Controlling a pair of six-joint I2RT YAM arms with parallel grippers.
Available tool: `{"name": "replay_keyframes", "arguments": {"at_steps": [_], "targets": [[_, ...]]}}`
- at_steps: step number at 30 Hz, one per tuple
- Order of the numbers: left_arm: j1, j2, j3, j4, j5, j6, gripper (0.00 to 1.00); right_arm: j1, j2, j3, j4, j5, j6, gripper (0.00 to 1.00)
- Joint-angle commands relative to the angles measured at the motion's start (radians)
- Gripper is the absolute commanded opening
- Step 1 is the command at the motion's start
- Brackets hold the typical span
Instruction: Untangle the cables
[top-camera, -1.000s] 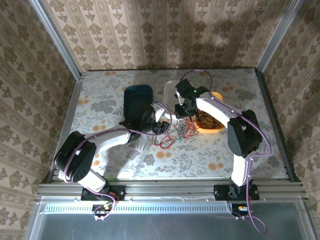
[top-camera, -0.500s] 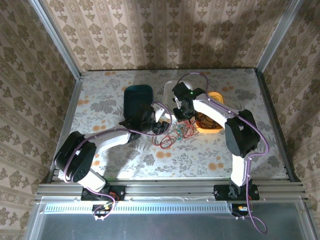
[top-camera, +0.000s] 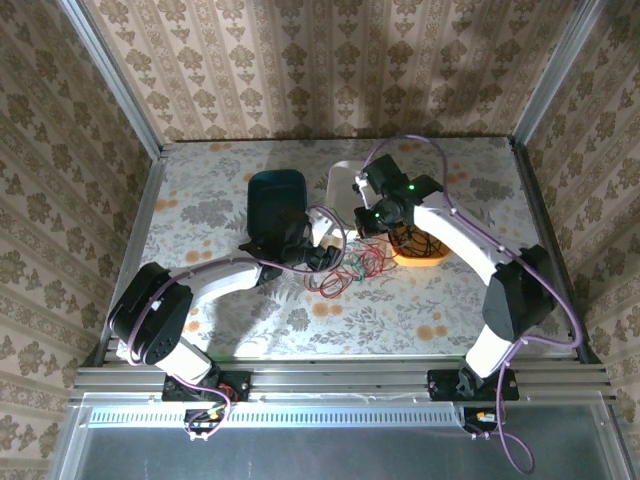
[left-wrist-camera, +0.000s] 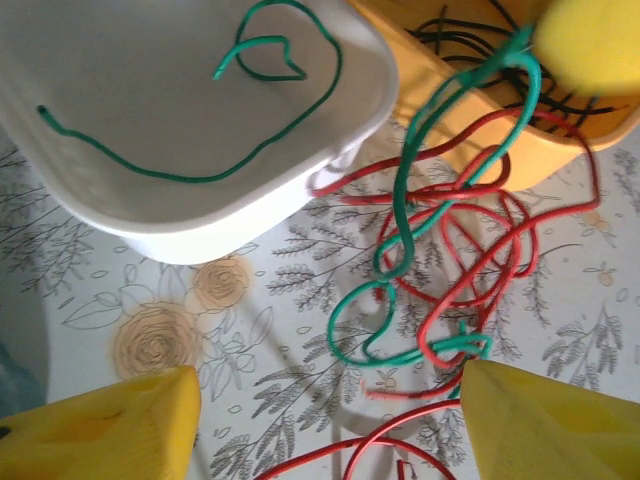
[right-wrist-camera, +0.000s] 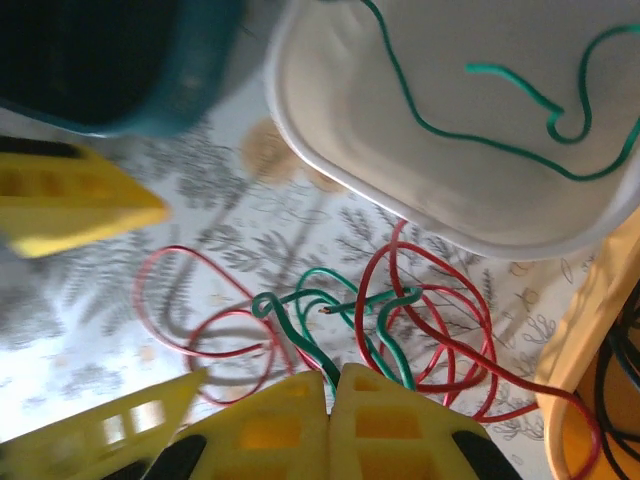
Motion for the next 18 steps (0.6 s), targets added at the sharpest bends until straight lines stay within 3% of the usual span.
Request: {"name": "replay_keyframes", "arguments": {"at_steps": [1,10,18], "targets": [[-0.005,-0.027,0.012,0.047,0.058,0.02,0.71,-0.039,-0.047,-0.035,0.063,-0.177,0.033,0.0],[-0.005,-0.009,0.011,0.098,0.063,0.006,0.7,-0.117,-0.097,-0.13,0.235,-0.374,0.21,0.0],[-0.008,0.094,0.05,0.206,0.066,-0.008,0.67,-0.132,-0.112,-0.174,0.323,-0.399,0.332,0.0]]}}
